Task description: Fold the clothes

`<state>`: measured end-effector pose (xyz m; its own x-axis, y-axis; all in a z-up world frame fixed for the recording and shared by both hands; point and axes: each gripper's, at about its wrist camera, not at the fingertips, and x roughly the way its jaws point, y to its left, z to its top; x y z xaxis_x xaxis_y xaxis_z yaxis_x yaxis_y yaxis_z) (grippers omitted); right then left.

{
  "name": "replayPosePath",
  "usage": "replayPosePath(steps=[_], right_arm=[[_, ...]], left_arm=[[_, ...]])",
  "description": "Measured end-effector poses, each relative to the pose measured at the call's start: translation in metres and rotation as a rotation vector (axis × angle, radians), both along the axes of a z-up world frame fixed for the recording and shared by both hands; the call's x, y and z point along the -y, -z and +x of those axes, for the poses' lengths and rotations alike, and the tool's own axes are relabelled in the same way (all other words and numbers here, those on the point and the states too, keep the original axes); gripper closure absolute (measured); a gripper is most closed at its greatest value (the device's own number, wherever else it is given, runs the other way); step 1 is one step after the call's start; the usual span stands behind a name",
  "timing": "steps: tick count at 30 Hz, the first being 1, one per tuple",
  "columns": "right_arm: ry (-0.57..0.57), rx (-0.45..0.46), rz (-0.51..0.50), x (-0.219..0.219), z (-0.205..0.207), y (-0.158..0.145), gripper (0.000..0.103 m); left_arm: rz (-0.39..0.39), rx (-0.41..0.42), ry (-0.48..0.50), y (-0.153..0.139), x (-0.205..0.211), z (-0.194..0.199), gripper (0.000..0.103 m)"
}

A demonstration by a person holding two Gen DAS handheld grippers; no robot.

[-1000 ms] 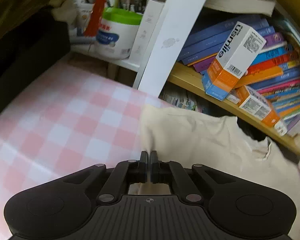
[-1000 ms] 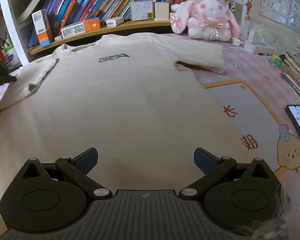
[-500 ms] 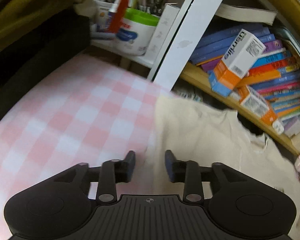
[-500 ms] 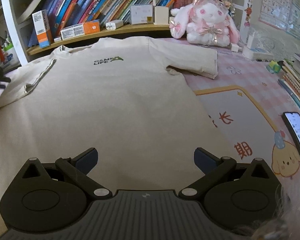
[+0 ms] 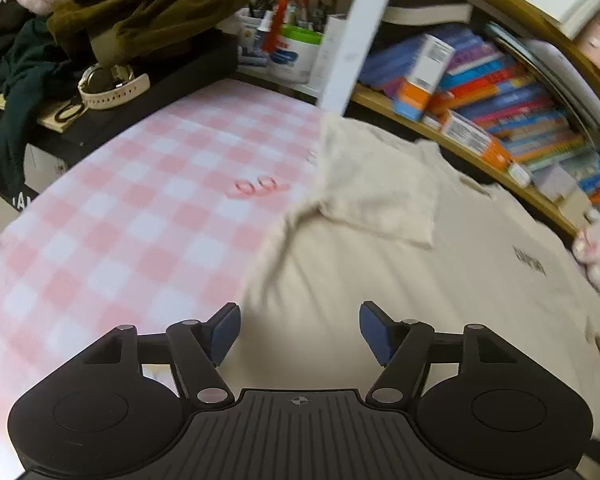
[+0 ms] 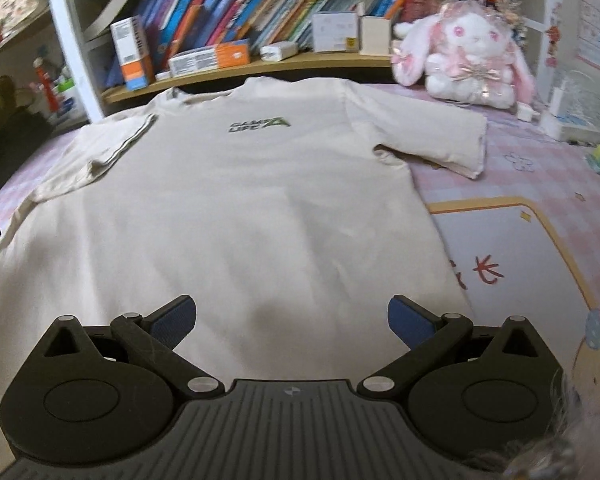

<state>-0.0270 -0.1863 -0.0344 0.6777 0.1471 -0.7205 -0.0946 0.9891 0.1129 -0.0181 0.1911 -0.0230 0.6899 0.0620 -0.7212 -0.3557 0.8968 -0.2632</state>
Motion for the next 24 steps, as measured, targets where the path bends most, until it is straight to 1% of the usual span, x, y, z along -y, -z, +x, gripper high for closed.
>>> replayPosePath(steps=[2, 6, 10, 12, 15, 20, 24], right_arm=[[-0.025, 0.004, -0.003, -0.002, -0.003, -0.001, 0.0], [-0.04, 0.025, 0.002, -0.004, -0.011, -0.005, 0.0], [-0.021, 0.051, 0.009, -0.007, -0.022, -0.009, 0.0], [-0.007, 0.054, 0.004, -0.009, -0.03, -0.011, 0.0], [0.003, 0.061, -0.013, -0.013, -0.047, -0.017, 0.0], [0.022, 0.07, -0.031, -0.02, -0.075, -0.022, 0.0], [0.04, 0.088, -0.048, -0.025, -0.098, -0.027, 0.0]], left_arm=[[0.002, -0.009, 0.012, -0.001, 0.014, -0.011, 0.032], [0.03, -0.021, 0.082, -0.002, 0.042, -0.025, 0.029], [0.132, -0.019, 0.154, -0.003, 0.067, -0.037, 0.024], [0.166, -0.025, 0.174, -0.002, 0.077, -0.046, 0.018], [0.181, -0.02, 0.185, 0.0, 0.088, -0.062, 0.012], [0.199, -0.009, 0.273, 0.0, 0.102, -0.084, 0.012], [0.196, 0.022, 0.297, -0.004, 0.104, -0.099, 0.011]])
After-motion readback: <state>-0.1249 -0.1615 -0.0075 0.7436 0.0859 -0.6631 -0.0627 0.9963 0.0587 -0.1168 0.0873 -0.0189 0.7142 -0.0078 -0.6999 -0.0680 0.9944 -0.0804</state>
